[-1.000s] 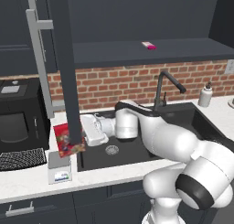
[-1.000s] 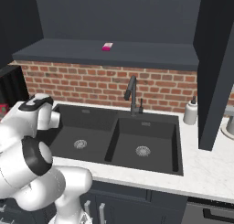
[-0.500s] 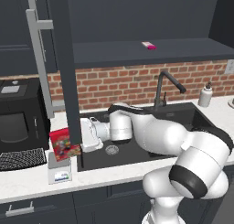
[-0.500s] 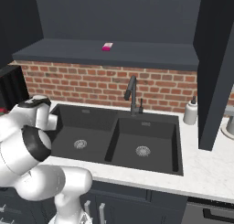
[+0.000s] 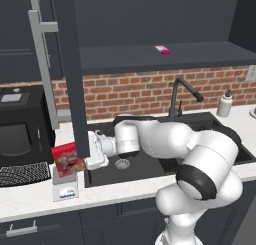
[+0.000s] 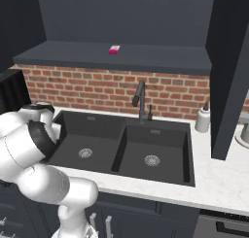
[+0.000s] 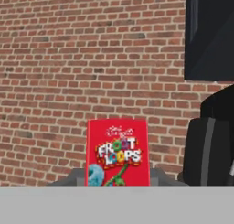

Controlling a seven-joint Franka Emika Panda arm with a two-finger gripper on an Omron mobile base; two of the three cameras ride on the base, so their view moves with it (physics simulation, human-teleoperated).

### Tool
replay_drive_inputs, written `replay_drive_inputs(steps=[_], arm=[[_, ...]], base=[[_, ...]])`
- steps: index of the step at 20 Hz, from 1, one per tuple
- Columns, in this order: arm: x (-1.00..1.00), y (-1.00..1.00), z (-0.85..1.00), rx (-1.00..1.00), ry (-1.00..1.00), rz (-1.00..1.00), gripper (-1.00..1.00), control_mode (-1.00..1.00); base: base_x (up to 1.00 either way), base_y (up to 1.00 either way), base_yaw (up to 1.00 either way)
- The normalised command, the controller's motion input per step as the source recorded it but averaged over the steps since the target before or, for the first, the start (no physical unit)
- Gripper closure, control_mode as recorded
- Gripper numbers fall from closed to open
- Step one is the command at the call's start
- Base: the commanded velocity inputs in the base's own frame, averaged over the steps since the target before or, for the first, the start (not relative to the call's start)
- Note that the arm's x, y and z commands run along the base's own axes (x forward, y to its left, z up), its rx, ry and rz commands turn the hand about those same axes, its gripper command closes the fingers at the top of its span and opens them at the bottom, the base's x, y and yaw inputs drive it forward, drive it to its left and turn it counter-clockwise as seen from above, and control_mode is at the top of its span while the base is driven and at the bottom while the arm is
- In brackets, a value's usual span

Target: Pick the cereal and place it on the digital scale for weighing, and close the cabinet.

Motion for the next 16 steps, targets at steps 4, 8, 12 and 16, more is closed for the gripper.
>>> replay_drive_inputs(steps=[4,8,12,16], arm=[[0.06,0.0,-0.19,0.0,-0.04,0.0,1.0,-1.0],[0.12,0.0,-0.15,0.0,-0.01,0.0,1.0,-1.0],[0.14,0.05,-0.06,0.01,0.0,0.0,1.0,-1.0],[0.15,0.02,0.0,0.07,0.01,0.0,1.0,-1.0]], base=[[0.0,0.0,0.0],[0.0,0.0,0.0],[0.0,0.0,0.0],[0.0,0.0,0.0]])
